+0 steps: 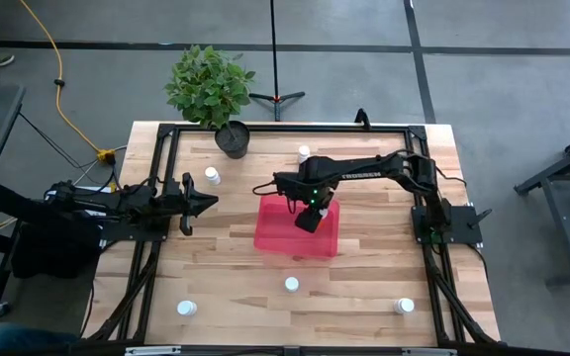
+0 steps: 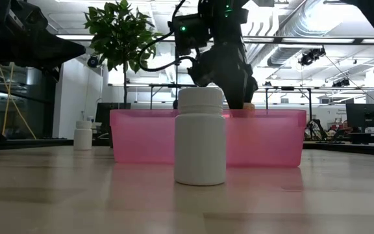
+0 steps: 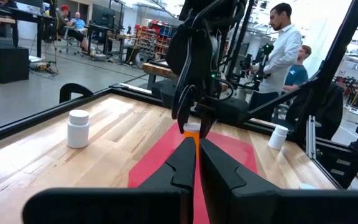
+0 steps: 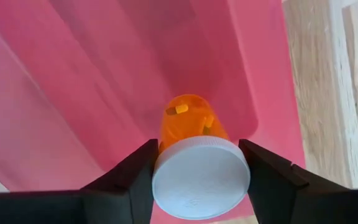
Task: Pick and place pill bottles into a basket
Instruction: Put the orange medicine bottle into the bin, then put the white medicine bottle into the bin
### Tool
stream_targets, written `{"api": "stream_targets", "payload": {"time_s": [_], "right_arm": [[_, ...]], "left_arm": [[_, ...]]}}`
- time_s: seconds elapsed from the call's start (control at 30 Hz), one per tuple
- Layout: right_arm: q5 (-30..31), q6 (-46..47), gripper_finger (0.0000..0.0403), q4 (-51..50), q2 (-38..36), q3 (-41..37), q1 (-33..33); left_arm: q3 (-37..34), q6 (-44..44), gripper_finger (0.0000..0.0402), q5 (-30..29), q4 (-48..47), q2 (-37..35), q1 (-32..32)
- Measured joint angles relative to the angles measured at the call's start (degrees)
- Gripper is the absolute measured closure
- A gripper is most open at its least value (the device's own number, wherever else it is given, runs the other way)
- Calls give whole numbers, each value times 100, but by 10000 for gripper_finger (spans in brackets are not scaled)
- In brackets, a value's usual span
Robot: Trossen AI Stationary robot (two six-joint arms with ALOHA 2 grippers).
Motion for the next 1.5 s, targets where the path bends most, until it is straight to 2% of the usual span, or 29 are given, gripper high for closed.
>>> {"api": "stream_targets", "payload": {"time_s": [0.1, 0.3, 0.6, 0.67, 0.87, 1.0, 1.5], "right_arm": [[4, -3, 211, 46, 0, 0, -2], [91, 70, 176, 114, 93, 2, 31], [133, 47, 209, 142, 199, 11, 105], [182, 65, 198, 112, 199, 11, 105], [238, 110, 129, 85, 219, -2, 105], [230, 170, 102, 45, 216, -2, 103], [135, 197, 96, -5, 188, 64, 105]], "left_arm": [[-1, 0, 344, -2, -2, 0, 0], [1, 0, 344, -7, -2, 2, 0], [0, 1, 344, -17, -1, 1, 0], [0, 0, 344, -20, 0, 2, -1], [1, 0, 344, -37, -2, 2, -2], [1, 0, 344, -37, -2, 0, -2], [1, -2, 344, -33, -1, 1, -2]]}}
